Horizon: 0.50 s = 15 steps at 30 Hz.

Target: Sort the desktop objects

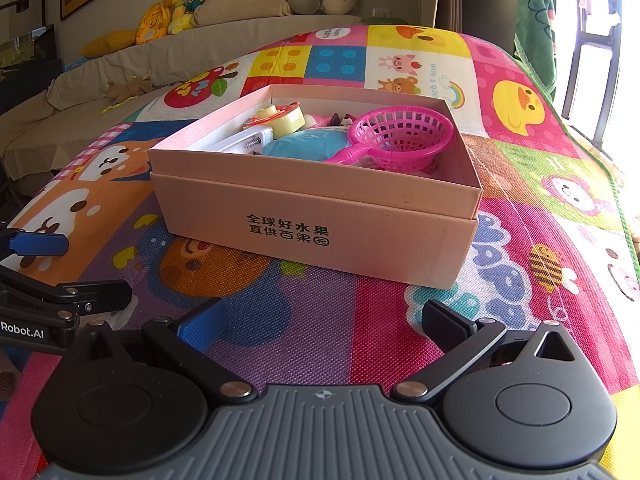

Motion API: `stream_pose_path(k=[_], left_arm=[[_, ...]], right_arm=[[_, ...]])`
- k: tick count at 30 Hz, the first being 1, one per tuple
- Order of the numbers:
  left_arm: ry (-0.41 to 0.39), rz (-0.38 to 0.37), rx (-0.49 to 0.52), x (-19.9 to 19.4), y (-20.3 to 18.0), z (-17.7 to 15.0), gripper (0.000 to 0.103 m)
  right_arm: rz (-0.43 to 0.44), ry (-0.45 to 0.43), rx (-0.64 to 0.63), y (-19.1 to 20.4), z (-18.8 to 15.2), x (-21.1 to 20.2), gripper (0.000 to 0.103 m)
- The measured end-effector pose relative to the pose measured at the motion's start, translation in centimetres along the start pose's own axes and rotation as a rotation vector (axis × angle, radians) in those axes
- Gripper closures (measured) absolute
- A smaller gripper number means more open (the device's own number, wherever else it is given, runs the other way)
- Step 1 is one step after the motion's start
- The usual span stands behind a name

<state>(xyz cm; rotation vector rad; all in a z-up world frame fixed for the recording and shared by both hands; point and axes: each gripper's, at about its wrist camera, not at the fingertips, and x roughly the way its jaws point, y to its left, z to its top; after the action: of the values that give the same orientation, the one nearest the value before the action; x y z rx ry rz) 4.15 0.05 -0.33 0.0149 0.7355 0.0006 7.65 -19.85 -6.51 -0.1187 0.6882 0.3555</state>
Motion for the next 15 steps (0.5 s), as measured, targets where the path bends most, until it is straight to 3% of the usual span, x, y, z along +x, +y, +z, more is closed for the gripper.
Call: stream_pose_path(k=[15], left_arm=[[0.002,0.011,0.004,0.0,-0.16,0.03,0.0]], right_arm=[[-0.001,0.0,-0.001,-0.1,-0.02,-0.03,0.0]])
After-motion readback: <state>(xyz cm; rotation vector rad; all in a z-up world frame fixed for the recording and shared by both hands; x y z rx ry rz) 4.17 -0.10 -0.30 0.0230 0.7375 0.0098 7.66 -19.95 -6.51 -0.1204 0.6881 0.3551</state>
